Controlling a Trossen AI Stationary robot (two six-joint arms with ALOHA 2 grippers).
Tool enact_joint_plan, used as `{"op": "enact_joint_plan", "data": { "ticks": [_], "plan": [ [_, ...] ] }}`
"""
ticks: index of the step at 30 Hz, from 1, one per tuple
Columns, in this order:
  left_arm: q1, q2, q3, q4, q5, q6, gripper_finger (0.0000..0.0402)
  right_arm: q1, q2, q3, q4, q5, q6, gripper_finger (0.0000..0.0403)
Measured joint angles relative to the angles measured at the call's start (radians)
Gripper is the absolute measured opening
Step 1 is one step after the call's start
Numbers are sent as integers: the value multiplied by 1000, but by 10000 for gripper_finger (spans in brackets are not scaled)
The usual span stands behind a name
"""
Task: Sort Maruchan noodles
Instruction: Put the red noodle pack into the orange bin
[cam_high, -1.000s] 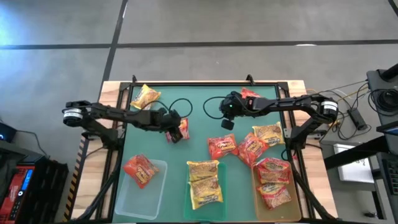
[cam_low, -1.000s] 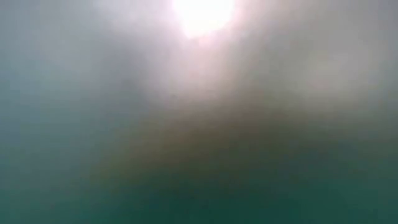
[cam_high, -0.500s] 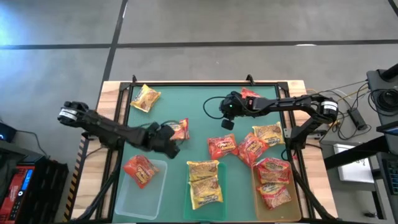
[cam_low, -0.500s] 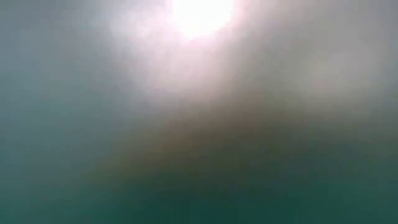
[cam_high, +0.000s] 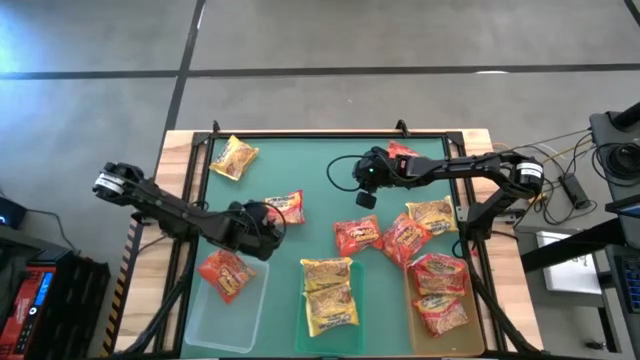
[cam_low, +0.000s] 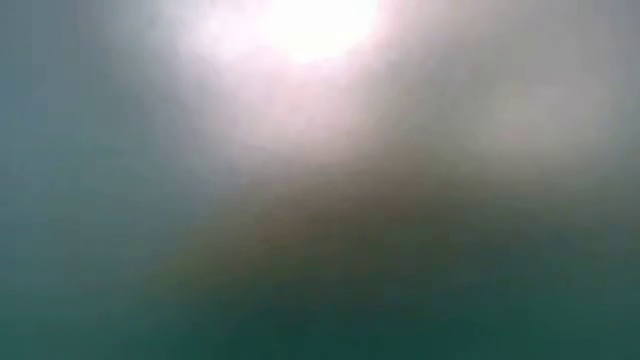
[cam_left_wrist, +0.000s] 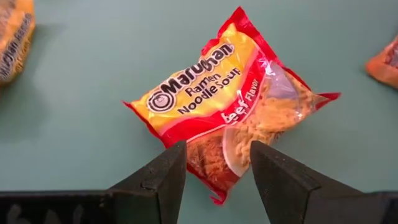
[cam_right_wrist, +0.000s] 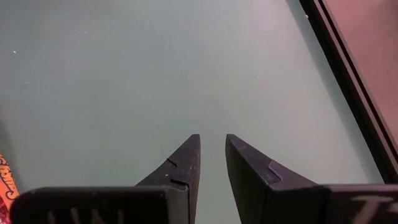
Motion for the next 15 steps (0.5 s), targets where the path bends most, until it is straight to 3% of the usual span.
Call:
{"op": "enact_joint_plan", "data": {
  "ticks": [8, 12, 15],
  "plan": [
    [2, 1, -21, 32, -193, -84, 162, 0, 0, 0, 0, 0, 0, 66],
    [4, -10, 9, 39, -200, -35, 162, 0, 0, 0, 0, 0, 0, 66],
    [-3, -10, 19, 54, -195, 38, 162, 0, 0, 0, 0, 66, 3, 66]
  ]
}}
